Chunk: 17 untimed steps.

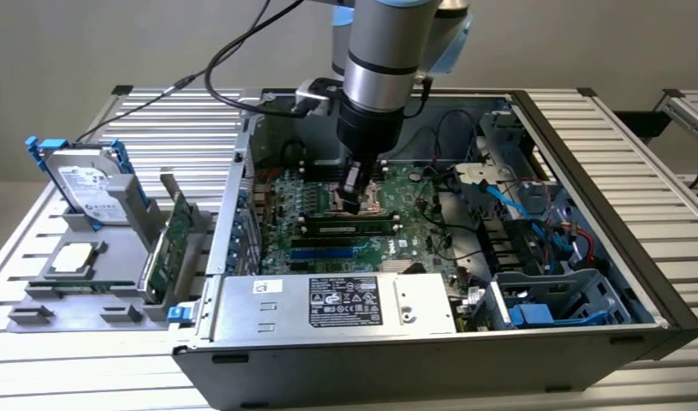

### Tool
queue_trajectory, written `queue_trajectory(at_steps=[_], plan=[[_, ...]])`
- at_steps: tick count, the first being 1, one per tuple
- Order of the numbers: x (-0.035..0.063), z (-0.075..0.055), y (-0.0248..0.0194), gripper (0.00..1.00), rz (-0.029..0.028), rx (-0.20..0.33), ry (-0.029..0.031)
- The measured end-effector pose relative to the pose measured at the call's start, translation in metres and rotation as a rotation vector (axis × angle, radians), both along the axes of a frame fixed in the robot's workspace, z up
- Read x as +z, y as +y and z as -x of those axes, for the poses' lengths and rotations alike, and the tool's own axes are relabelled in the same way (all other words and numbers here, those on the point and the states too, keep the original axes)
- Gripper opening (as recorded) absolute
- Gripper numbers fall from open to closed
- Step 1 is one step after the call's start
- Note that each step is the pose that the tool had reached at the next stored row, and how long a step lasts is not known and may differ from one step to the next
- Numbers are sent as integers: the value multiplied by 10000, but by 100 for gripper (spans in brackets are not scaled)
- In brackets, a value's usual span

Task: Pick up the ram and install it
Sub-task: 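Press down the ram until it locks into place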

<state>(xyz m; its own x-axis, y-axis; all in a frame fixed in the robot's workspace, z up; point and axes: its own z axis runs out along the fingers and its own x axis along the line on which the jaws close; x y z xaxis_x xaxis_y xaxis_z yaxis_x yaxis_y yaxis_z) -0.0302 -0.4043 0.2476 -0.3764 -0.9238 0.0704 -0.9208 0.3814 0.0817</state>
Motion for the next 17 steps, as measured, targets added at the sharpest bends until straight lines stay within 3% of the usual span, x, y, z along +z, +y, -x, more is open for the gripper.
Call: queue_trajectory(at_steps=[6, 17], plan=[[1, 0, 0, 11, 165, -673, -26], [0, 0, 0, 11, 347, -2070, -29]])
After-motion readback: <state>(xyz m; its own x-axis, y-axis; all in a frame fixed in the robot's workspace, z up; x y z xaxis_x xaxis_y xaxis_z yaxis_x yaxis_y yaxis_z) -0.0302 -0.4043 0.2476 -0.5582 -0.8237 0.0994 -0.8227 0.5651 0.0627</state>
